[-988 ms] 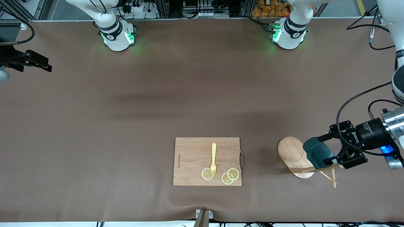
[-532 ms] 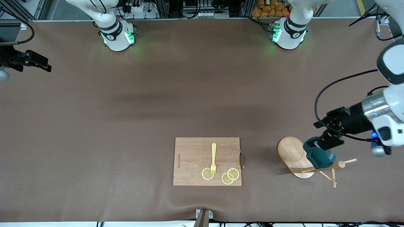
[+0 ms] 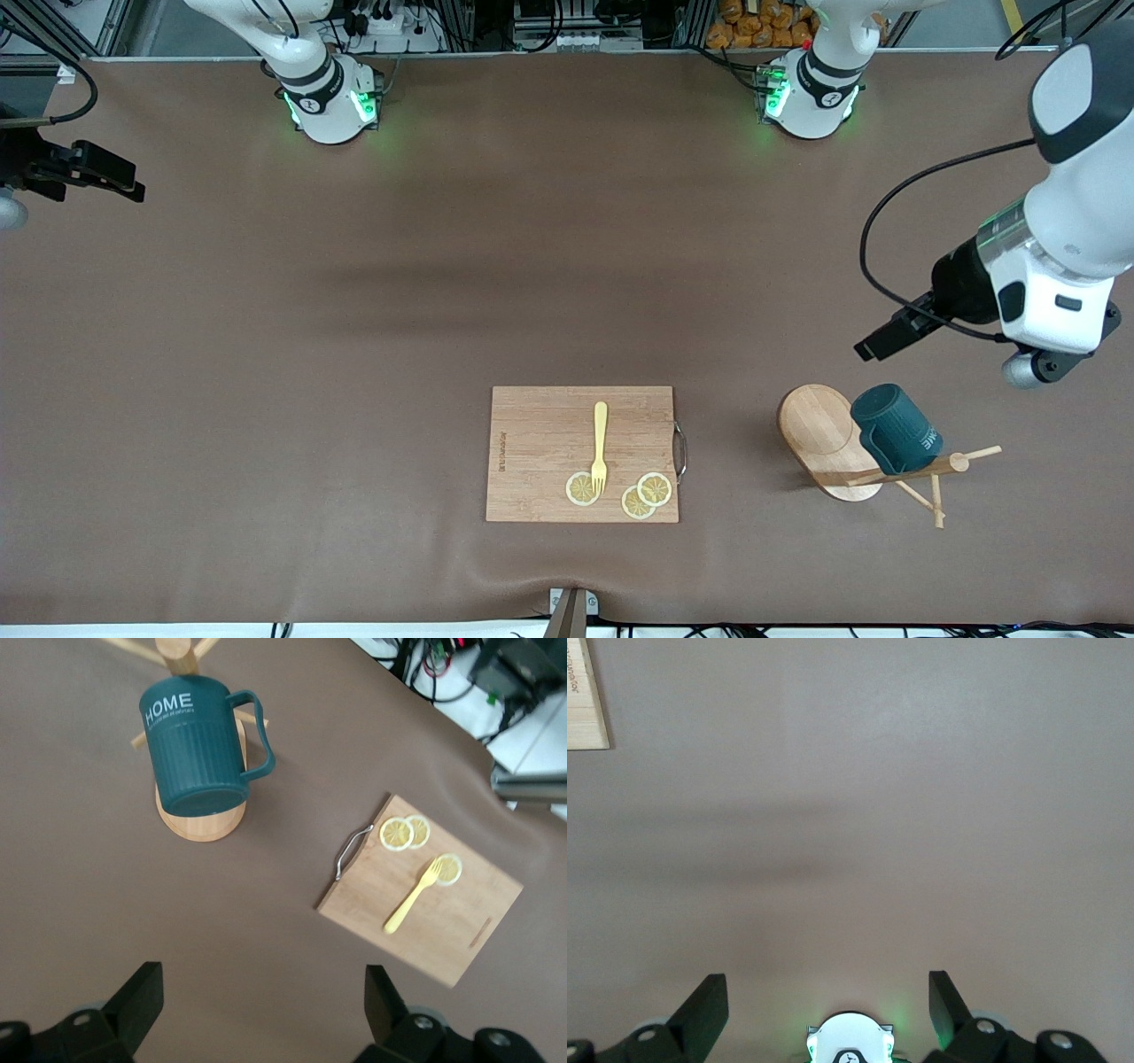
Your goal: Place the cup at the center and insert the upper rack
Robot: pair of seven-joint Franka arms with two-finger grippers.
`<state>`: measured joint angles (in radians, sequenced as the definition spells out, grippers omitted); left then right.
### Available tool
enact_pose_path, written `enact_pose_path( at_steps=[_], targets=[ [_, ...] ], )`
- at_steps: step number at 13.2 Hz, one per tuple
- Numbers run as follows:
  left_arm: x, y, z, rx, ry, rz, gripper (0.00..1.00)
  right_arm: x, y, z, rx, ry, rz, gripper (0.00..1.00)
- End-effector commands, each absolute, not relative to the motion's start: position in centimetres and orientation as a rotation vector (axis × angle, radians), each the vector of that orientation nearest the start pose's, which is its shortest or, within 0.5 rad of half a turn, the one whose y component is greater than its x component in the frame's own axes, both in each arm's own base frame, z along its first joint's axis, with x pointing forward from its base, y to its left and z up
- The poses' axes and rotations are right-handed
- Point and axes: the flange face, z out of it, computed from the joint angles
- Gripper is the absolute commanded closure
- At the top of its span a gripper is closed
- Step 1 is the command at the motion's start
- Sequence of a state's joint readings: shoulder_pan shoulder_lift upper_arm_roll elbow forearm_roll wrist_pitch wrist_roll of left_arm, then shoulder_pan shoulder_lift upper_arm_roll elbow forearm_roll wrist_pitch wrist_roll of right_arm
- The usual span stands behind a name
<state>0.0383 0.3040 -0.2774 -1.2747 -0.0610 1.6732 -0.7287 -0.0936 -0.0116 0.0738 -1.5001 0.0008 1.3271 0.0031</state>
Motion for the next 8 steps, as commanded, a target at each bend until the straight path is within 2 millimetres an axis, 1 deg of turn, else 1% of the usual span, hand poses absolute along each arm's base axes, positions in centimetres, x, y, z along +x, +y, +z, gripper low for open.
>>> enact_pose_path(
  at_steps=[1,2,4,6,8],
  targets=[
    [62.5,-11.9,60.7,-3.152,-0.625,-0.078,0.0,52.2,-0.7,65.0,-3.149,0.045,0.244,0.0],
    [62.2,-11.5,60.7,-3.125,-0.576,-0.074,0.0,52.2,-0.6,65.0,-3.149,0.043,0.247,0.0],
    [62.1,-10.9,61.0,-3.122,-0.518,-0.081,0.0,52.2,-0.4,65.0,-3.151,0.036,0.245,0.0],
    [61.6,-10.3,62.1,-3.124,-0.459,-0.098,0.0,52.2,-0.3,64.9,-3.15,0.034,0.249,0.0],
    [60.8,-7.6,62.9,-3.11,-0.394,-0.099,0.0,52.2,-0.3,64.9,-3.15,0.034,0.249,0.0]
  ],
)
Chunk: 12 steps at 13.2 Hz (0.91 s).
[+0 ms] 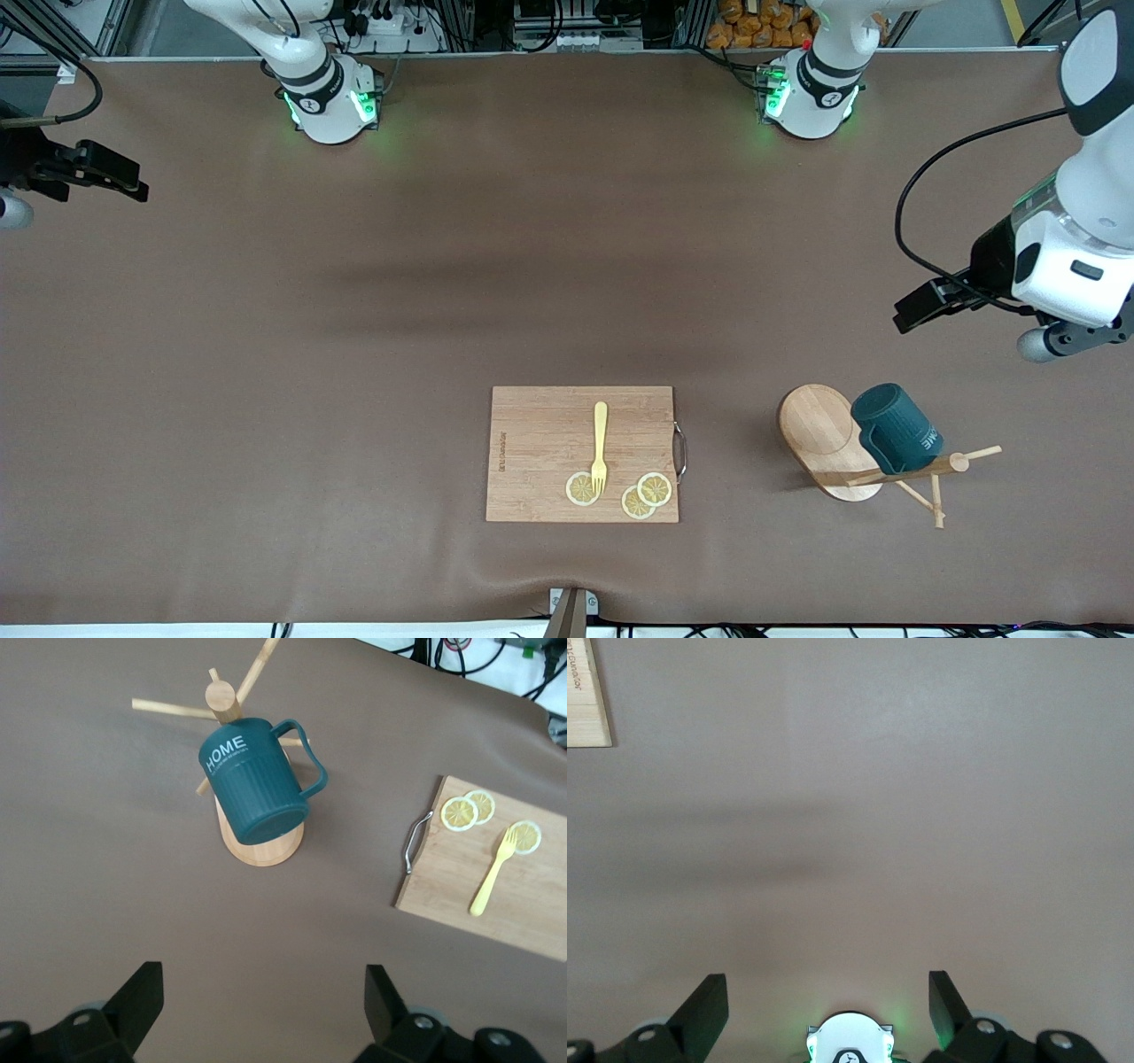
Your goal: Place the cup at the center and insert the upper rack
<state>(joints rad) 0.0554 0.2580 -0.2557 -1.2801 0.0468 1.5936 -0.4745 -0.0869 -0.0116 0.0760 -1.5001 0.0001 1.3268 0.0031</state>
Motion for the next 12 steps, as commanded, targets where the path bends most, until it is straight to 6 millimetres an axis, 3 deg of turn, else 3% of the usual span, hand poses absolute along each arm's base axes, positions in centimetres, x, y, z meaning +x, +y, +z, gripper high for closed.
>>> enact_pose_path(
  at_steps=[1,3,9,12],
  targets=[
    [60.1,-7.0,63.1,-3.101,-0.375,-0.098,0.0,52.2,-0.3,64.9,-3.15,0.034,0.249,0.0],
    [57.7,-4.9,63.5,-3.083,-0.301,-0.079,0.0,52.2,-0.4,64.9,-3.15,0.036,0.249,0.0],
    [51.8,-3.2,63.4,-3.076,-0.313,-0.017,0.0,52.2,0.0,64.9,-3.152,0.025,0.252,0.0],
    [51.4,-3.3,63.9,-3.078,-0.291,-0.012,0.0,52.2,0.0,64.9,-3.154,0.023,0.252,0.0]
  ],
)
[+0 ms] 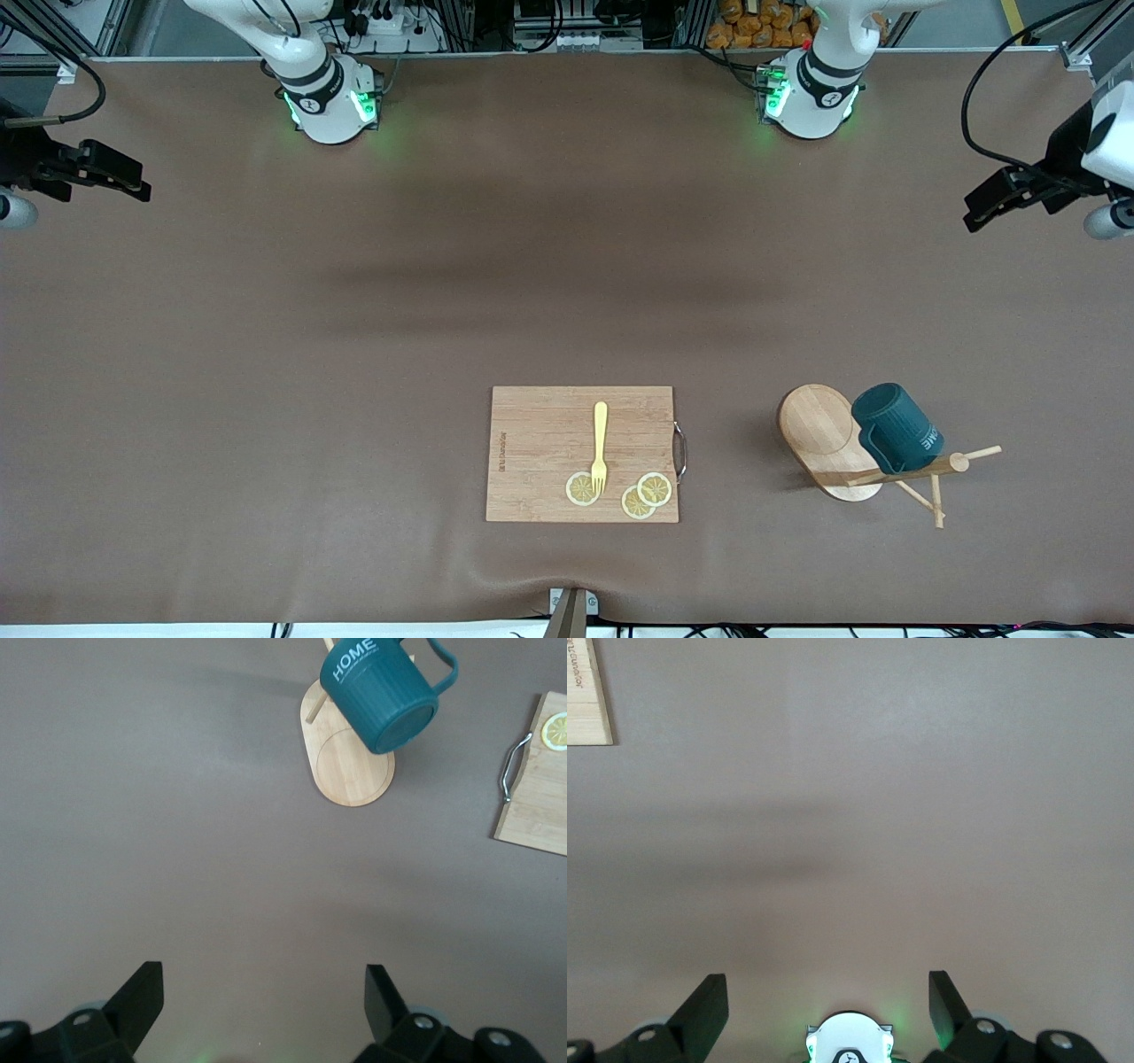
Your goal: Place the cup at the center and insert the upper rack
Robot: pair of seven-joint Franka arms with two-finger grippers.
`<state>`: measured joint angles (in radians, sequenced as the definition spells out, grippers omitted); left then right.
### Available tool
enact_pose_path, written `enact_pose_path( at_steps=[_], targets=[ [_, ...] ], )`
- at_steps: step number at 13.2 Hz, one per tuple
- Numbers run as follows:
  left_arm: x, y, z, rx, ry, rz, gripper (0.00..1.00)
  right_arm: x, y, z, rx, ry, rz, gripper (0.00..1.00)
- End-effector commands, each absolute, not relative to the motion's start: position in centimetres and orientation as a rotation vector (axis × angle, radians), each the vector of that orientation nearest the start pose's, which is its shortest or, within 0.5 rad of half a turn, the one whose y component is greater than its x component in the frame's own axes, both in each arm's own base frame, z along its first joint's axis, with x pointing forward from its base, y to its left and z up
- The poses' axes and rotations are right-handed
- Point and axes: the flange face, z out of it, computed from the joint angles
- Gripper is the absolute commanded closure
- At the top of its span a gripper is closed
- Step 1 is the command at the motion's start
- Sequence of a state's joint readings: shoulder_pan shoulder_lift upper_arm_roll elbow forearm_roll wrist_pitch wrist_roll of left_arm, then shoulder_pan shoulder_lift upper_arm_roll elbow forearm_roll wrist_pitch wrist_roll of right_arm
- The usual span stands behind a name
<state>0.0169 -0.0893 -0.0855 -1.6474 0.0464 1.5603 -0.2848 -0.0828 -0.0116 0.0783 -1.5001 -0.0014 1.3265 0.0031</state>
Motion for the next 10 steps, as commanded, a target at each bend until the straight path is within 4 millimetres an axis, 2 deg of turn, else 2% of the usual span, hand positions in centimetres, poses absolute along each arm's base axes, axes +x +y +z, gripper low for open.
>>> enact_pose_path(
  at_steps=[1,7,10],
  targets=[
    [51.47,-3.38,63.84,-3.082,-0.291,-0.011,0.0,52.17,0.03,64.87,-3.154,0.023,0.252,0.0],
    [51.39,-3.42,64.35,-3.101,-0.302,-0.006,0.0,52.2,0.41,64.79,-3.156,0.011,0.257,0.0],
    [51.08,-4.18,64.45,-3.101,-0.279,0.01,0.0,52.21,0.41,64.79,-3.156,0.011,0.254,0.0]
  ],
)
